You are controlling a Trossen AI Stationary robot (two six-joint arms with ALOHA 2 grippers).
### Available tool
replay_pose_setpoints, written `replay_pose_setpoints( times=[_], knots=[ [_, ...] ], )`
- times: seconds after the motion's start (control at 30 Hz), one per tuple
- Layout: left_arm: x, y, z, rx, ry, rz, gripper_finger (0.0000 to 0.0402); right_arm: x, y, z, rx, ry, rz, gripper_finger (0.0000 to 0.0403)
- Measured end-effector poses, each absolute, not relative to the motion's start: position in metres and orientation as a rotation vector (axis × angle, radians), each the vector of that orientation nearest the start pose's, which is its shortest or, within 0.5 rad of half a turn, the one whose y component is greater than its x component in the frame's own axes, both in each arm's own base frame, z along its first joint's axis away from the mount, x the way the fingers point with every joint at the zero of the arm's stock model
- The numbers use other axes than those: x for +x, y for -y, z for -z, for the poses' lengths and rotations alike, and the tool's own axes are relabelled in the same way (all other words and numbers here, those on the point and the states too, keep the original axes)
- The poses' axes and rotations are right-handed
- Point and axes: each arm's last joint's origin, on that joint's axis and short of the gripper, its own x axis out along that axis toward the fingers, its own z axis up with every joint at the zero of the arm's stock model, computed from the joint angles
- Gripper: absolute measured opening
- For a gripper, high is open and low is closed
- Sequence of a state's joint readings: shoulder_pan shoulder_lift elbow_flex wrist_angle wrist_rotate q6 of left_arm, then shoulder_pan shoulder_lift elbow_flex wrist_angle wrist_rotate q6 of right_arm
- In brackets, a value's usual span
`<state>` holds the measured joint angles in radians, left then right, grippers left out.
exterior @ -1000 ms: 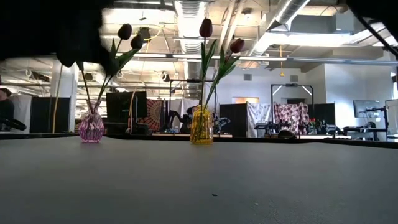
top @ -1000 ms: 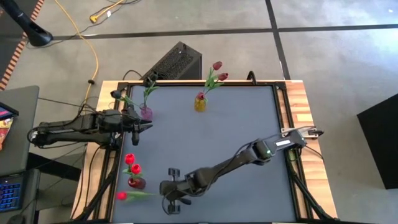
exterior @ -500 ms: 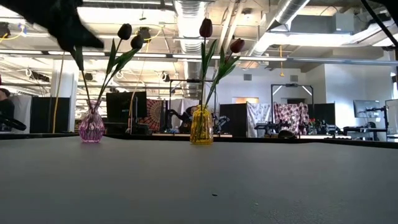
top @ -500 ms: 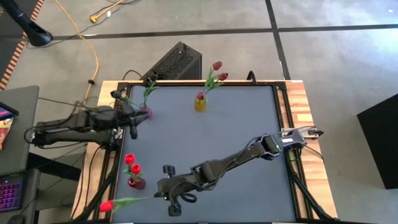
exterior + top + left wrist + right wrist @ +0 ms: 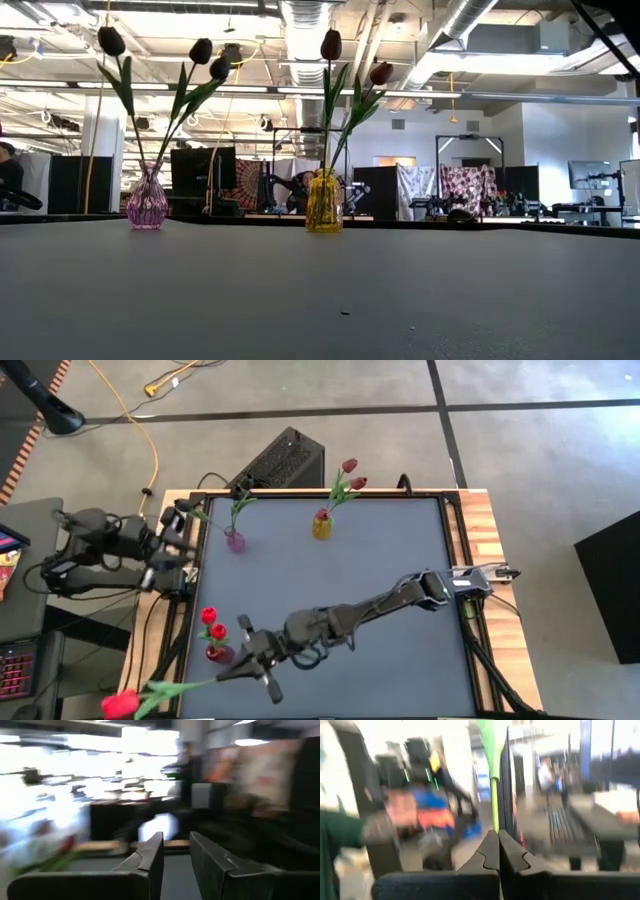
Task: Sort flowers into vase by color
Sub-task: Put the red flower into the red vase
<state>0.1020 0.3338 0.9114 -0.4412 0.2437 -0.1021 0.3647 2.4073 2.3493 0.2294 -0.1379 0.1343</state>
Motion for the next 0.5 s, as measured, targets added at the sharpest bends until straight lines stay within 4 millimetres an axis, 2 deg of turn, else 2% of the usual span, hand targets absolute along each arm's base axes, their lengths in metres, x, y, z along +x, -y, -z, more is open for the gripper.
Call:
replay_pose_setpoints(
  times=[0.1, 0.2, 0.33, 0.5],
  knots=[
    [0.038, 0.007, -0.389, -0.076, 0.173, 0.308, 0.0082, 0.521, -0.192, -0.357, 0.179, 0.291, -0.526, 0.0016],
    [0.044, 0.009, -0.385, -0.081, 0.21, 0.387, 0.0082, 0.522, -0.181, -0.365, 0.187, 0.374, -0.504, 0.0016],
    [0.057, 0.009, -0.377, -0.089, 0.285, 0.442, 0.0082, 0.528, -0.16, -0.367, 0.215, 0.397, -0.438, 0.0016],
    [0.066, 0.012, -0.373, -0.054, 0.38, 0.609, 0.0082, 0.529, -0.13, -0.381, 0.211, 0.378, -0.349, 0.0016]
  ],
)
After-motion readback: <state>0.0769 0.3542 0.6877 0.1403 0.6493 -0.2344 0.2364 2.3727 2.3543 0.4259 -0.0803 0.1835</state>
